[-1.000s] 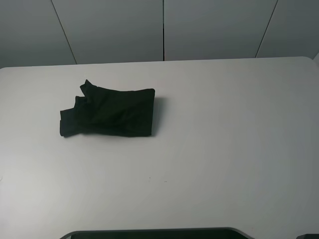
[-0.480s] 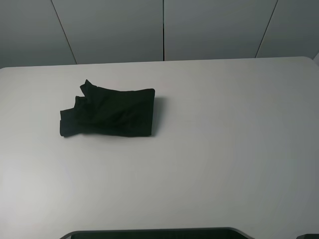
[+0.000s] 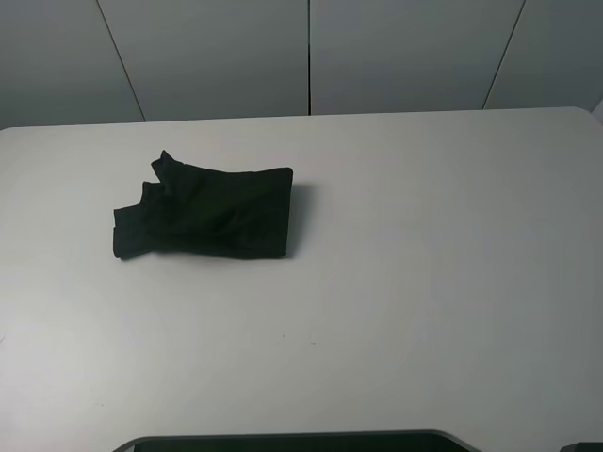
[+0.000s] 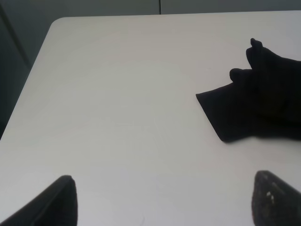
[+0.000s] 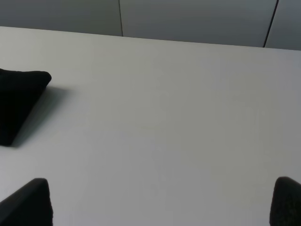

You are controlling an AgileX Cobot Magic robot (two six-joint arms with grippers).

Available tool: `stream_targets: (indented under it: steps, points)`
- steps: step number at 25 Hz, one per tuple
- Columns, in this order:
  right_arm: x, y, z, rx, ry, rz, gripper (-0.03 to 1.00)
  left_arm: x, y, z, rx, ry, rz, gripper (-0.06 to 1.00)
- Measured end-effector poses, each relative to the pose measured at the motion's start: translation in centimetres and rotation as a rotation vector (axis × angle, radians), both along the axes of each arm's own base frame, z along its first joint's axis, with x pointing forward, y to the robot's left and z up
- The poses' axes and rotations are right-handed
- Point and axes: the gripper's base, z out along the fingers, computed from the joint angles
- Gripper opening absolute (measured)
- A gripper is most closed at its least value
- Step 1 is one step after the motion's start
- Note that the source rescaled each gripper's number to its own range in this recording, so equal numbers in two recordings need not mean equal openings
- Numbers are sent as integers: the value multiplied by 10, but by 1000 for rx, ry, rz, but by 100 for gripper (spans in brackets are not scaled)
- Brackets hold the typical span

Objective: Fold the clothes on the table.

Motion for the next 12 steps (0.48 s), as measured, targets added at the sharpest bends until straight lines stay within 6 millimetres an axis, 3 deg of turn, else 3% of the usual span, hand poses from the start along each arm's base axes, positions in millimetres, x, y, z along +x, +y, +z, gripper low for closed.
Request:
stream_targets:
  steps: [12]
  points:
    - [0, 0, 0, 0, 0, 0, 100, 0, 0, 0, 0, 0, 0, 96]
